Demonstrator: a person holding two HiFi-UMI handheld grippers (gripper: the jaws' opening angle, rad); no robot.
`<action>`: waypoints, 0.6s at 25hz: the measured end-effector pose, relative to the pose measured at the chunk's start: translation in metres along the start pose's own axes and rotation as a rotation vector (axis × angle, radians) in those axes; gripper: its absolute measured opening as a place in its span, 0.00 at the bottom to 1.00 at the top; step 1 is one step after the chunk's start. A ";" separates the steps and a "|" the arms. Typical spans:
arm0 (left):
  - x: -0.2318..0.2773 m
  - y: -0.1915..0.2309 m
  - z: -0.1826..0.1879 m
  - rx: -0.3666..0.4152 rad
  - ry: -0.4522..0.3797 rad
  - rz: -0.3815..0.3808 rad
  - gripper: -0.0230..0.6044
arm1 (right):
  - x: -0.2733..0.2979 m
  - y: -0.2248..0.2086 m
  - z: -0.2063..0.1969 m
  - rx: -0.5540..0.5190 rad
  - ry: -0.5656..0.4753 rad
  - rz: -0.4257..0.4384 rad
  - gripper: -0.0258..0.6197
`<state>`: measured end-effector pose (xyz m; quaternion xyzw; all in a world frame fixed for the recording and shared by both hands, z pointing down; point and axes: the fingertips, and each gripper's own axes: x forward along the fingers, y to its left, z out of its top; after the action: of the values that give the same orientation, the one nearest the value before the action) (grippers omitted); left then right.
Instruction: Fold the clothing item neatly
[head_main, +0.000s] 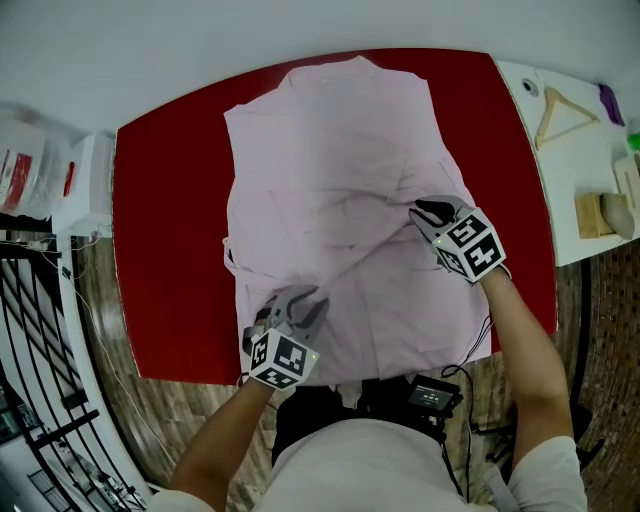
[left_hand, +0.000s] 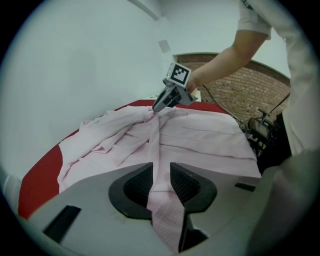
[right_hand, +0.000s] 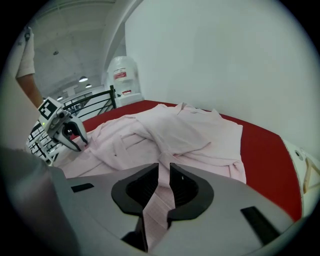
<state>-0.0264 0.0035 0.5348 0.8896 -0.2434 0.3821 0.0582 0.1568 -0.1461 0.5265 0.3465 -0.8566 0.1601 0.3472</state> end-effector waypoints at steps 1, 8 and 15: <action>-0.003 0.001 0.000 -0.010 -0.004 0.009 0.17 | -0.001 0.006 0.002 -0.015 -0.010 -0.002 0.14; -0.024 0.017 -0.034 -0.153 0.032 0.112 0.17 | 0.007 0.077 0.013 -0.226 -0.022 0.052 0.14; -0.032 0.050 -0.065 -0.138 0.127 0.184 0.17 | 0.033 0.147 -0.006 -0.733 0.115 0.176 0.19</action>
<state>-0.1116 -0.0085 0.5540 0.8315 -0.3453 0.4236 0.0992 0.0388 -0.0546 0.5493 0.1147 -0.8626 -0.1087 0.4806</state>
